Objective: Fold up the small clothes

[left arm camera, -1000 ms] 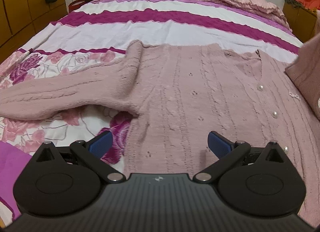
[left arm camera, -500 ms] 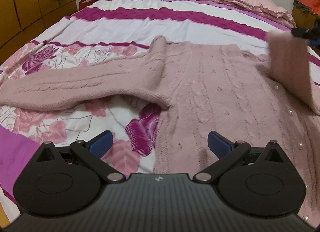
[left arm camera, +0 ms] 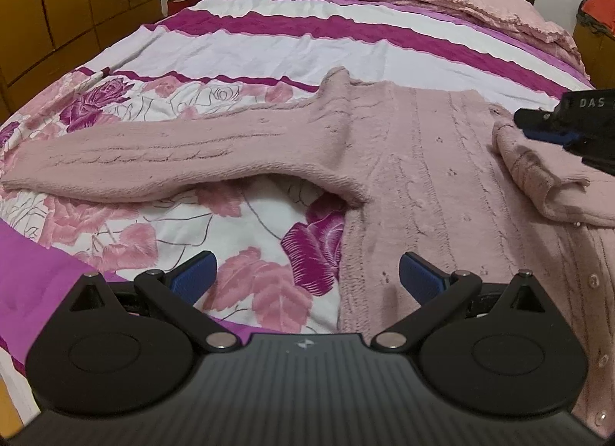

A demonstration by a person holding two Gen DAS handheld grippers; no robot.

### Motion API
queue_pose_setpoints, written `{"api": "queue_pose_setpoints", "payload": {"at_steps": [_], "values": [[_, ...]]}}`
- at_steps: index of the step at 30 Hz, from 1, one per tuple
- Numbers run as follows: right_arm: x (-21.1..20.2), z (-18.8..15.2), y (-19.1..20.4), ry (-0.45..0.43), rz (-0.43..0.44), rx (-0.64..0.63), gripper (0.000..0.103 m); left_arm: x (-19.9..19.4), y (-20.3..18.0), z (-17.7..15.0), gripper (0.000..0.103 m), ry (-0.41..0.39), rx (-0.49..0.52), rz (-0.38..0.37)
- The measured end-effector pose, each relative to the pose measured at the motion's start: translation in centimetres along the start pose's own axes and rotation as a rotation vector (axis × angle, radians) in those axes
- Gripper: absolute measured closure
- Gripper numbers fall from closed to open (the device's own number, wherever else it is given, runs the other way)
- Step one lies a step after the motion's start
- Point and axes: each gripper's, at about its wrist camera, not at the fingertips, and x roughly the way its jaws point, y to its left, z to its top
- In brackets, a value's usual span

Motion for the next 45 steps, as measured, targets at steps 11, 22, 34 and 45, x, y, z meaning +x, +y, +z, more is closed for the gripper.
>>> {"api": "queue_pose_setpoints", "payload": {"at_steps": [11,22,34,45], "values": [[-0.7,-1.4,0.9,0.062,0.017,-0.015,0.085,-0.4,0.6,0.4,0.0,-0.012,-0.011,-0.01],[-7.3,-0.9,-4.2,-0.036,-0.12,-0.008,0.04,-1.7,-2.9,3.4,0.0,-0.051,0.059,-0.087],[-9.2,-1.0,-10.5,-0.081,-0.292,0.068,0.04,-0.2,-13.2,5.6,0.0,-0.103,0.284,-0.187],[-8.7,-2.6,-13.2,-0.09,-0.305,0.091,0.042,3.7,-22.6,4.8,0.04,-0.148,0.536,-0.224]]}}
